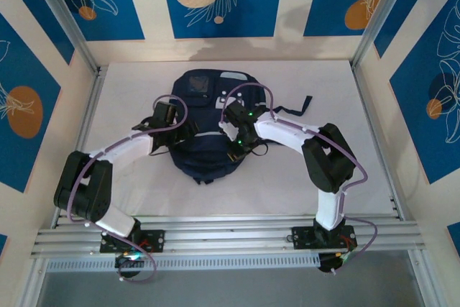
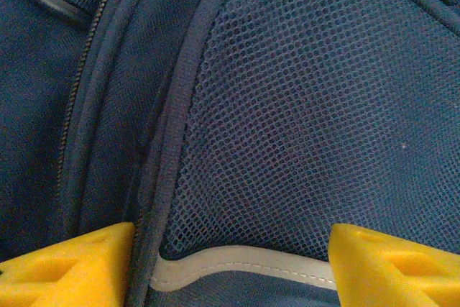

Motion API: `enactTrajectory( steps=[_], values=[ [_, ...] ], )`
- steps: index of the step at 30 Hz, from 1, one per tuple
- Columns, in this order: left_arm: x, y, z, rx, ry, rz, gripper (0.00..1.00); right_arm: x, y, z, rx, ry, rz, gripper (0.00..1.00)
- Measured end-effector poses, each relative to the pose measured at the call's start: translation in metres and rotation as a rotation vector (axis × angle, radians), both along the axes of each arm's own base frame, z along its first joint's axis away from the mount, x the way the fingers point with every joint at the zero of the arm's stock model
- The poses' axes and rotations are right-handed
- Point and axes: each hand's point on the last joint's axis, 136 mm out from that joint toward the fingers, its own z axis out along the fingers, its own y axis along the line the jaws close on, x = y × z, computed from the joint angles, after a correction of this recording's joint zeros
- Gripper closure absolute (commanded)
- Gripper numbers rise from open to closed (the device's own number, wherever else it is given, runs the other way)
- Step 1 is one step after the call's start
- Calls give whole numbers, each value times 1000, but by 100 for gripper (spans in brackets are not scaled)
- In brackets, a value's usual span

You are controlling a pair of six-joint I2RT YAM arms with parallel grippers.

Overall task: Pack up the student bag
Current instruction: Unzip the student bag at the top-center of the table.

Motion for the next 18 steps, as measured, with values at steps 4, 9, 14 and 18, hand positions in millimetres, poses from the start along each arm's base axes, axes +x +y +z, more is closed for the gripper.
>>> enactTrajectory(
  steps=[4,9,14,18],
  values=[
    [0,9,28,94,-27,-34,24,1,9,4,57,-16,-8,100],
    [-12,13,70,131,-92,-70,22,6,31,19,164,-57,-4,100],
    [-33,0,64,66,-65,-86,23,11,51,28,240,-94,6,100],
    [-58,-14,15,-10,55,-67,24,10,61,33,277,-114,47,100]
  ],
)
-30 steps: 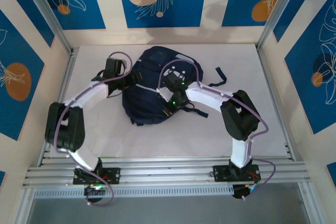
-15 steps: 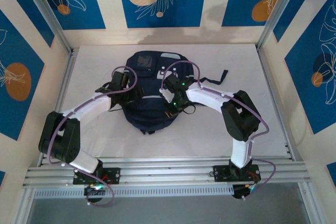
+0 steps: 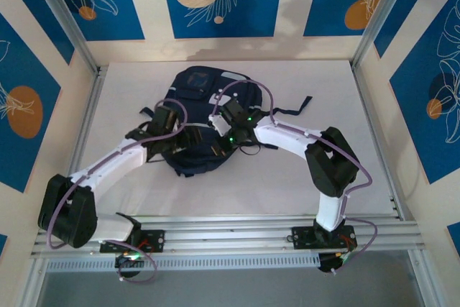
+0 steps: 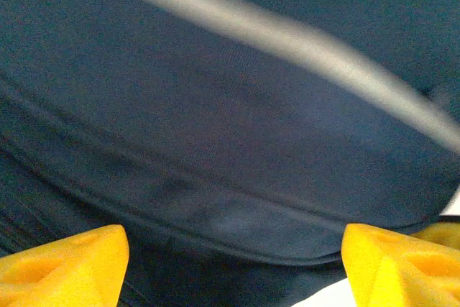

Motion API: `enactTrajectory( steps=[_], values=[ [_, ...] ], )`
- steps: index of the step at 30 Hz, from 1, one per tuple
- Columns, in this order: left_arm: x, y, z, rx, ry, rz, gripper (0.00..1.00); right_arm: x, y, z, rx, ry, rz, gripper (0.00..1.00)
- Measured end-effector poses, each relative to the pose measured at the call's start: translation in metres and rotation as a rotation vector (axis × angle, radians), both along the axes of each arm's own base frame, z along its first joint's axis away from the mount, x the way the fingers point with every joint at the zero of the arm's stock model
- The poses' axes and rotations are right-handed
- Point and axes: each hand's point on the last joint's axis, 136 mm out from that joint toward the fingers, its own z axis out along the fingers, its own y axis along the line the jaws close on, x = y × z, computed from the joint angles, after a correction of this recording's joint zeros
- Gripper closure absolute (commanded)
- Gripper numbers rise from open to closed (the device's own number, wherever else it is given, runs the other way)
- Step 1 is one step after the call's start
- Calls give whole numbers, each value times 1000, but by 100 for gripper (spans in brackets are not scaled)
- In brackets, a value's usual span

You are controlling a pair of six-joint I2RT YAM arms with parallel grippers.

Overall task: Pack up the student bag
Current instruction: Unzip the student bag at the top-center of the table.

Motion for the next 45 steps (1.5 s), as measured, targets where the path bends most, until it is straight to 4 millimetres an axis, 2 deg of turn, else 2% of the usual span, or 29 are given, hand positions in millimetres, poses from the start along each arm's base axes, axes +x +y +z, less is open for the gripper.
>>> enactTrajectory(
  steps=[3,4,8,11,16,23,32,35,37,41,42,44,45],
  values=[
    [-6,-3,-31,-26,65,40,26,-3,-2,-2,-20,-27,66,100],
    [-6,-5,-37,-37,76,51,30,-4,-5,-3,-33,-40,87,100],
    [-1,-11,-48,-73,73,66,49,2,-24,-11,-103,-74,134,100],
    [1,-13,-56,-79,77,76,53,11,-46,-17,-152,-80,134,100],
    [6,-18,-57,-95,56,71,55,38,-78,-17,-240,-129,113,100],
    [9,-20,-55,-109,28,67,56,94,-104,-15,-327,-169,26,100],
    [11,-20,-54,-94,15,41,60,105,-108,-15,-340,-176,-63,100],
    [11,-20,-53,-85,14,29,60,107,-108,-14,-322,-184,-95,95],
    [11,-21,-52,-84,15,24,58,107,-107,-11,-300,-193,-108,84],
    [11,-26,-45,-83,24,-11,54,108,-115,4,-223,-206,-170,69],
    [12,-28,-41,-81,24,-28,53,108,-121,10,-197,-208,-195,60],
    [16,-33,-29,-80,10,-64,48,109,-134,25,-142,-219,-252,51],
    [20,-36,-20,-80,-8,-85,45,109,-141,33,-112,-227,-281,43]
  ],
)
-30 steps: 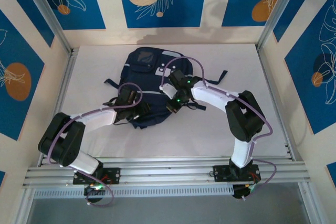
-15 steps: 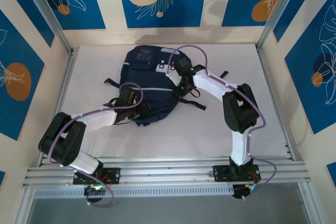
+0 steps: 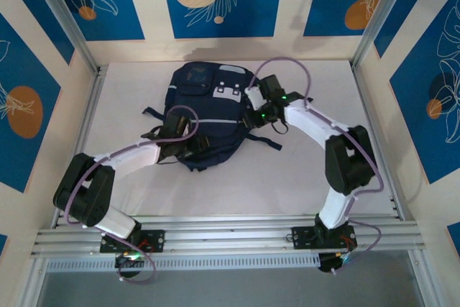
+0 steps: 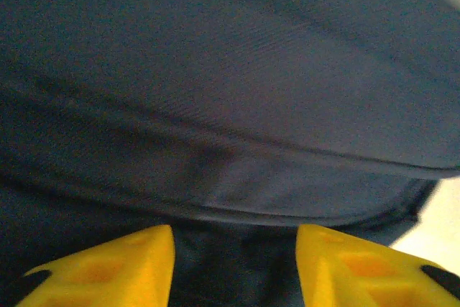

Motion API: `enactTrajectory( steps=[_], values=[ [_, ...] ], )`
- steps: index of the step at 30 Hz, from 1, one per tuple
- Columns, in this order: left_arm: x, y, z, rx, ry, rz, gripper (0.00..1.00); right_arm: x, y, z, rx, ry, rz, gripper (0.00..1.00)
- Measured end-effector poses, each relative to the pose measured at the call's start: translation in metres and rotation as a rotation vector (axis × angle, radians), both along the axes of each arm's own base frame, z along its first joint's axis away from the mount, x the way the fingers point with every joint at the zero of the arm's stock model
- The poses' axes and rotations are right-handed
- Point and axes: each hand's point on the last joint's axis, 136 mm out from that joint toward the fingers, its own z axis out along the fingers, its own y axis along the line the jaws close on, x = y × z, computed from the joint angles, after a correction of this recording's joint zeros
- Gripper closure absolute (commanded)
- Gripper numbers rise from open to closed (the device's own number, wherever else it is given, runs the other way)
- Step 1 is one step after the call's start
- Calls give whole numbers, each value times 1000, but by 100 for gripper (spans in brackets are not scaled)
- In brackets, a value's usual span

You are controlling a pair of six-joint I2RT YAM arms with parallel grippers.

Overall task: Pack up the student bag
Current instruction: Unzip the student bag at the top-center of the table, then reset both arms

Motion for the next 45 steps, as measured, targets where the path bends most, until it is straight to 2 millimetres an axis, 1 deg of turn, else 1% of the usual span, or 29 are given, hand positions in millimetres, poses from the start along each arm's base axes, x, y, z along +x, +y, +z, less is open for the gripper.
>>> enactTrajectory(
  steps=[3,5,6,8,10,12,14,15,17,19,20,21,22,24,25,28,30,33,35,38,40,42,45],
  values=[
    [17,-9,34,1,-89,-52,35,0,-22,19,66,-55,-68,40],
    [28,-8,57,21,-168,-73,29,-3,-37,21,81,-80,-112,40],
    [34,-5,69,43,-213,-78,24,-4,-47,18,82,-88,-142,40],
    [44,9,85,109,-288,-69,14,-5,-67,7,68,-100,-206,40],
    [53,33,97,208,-362,-41,1,-6,-92,-9,47,-117,-277,40],
    [60,58,104,312,-421,4,0,-7,-117,-25,23,-140,-342,40],
    [63,84,106,427,-481,50,0,-7,-139,-39,4,-185,-398,40],
    [63,99,104,490,-504,72,0,-6,-148,-46,-1,-214,-424,39],
    [61,125,94,602,-522,104,0,-9,-159,-57,-8,-255,-454,39],
    [60,148,80,703,-519,128,0,-8,-165,-61,-11,-300,-480,38],
    [59,159,73,748,-514,137,0,-6,-167,-59,-7,-335,-492,37],
    [58,168,66,784,-510,145,0,-4,-170,-58,3,-373,-505,28],
    [58,176,59,817,-505,152,0,-4,-172,-58,11,-398,-515,21],
    [59,187,47,853,-506,163,0,-5,-175,-57,35,-427,-525,15],
    [61,192,41,862,-507,167,0,-6,-178,-57,49,-438,-537,2],
    [67,199,26,887,-516,163,0,-3,-188,-51,107,-495,-559,1],
    [71,198,18,897,-538,146,0,-4,-193,-52,115,-503,-574,1],
    [75,194,8,876,-581,112,0,-2,-189,-48,132,-521,-563,1],
    [74,197,3,830,-627,120,0,0,-188,-45,138,-537,-559,1],
    [63,219,-11,752,-658,177,0,2,-186,-41,146,-551,-553,1],
    [54,229,-26,725,-639,191,0,2,-186,-40,148,-557,-552,1],
    [54,225,-28,696,-652,180,0,3,-186,-39,149,-561,-551,1],
    [60,218,-15,662,-715,176,0,3,-185,-38,151,-566,-550,1]
  ],
)
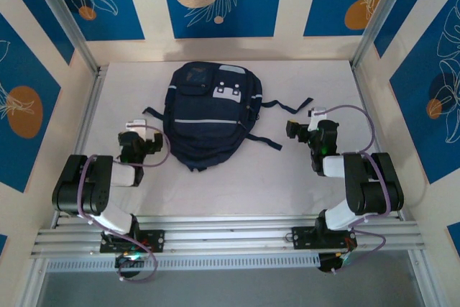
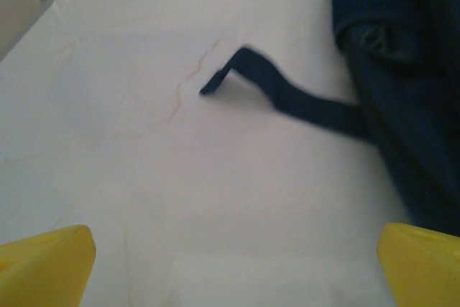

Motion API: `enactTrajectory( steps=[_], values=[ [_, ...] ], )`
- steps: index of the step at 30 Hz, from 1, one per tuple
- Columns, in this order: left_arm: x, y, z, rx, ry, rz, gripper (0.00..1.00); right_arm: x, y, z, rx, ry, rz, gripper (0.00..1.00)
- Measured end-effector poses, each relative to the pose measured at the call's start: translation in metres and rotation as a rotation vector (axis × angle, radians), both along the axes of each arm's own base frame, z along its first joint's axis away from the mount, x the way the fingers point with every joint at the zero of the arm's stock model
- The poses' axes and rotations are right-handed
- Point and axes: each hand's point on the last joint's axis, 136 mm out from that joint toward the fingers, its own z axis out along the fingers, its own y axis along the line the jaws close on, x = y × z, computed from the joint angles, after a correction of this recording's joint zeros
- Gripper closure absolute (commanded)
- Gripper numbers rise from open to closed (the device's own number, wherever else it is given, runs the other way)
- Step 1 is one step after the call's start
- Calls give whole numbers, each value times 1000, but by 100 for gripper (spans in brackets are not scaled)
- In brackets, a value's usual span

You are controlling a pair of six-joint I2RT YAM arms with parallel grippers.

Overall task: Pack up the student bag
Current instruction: Reset both arms

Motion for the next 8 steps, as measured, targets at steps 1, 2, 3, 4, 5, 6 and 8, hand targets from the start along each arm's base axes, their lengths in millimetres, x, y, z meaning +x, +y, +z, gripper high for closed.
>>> enactTrajectory(
  steps=[1,2,3,4,5,6,8],
  values=[
    [1,-1,3,-2,-13,-5,0,0,0,0,0,-2,0,1],
    [2,-1,5,-3,-21,-6,0,0,0,0,0,-2,0,1],
    [3,-2,6,-4,-28,-8,0,0,0,0,0,-2,0,1],
    [3,-2,7,-5,-32,-10,0,0,0,0,0,-2,0,1],
    [3,-3,8,-5,-34,-12,0,0,0,0,0,-2,0,1],
    [4,-4,8,-5,-36,-14,0,0,0,1,0,-2,1,1],
    [4,-4,8,-6,-36,-15,0,0,1,0,2,-2,3,1]
  ],
)
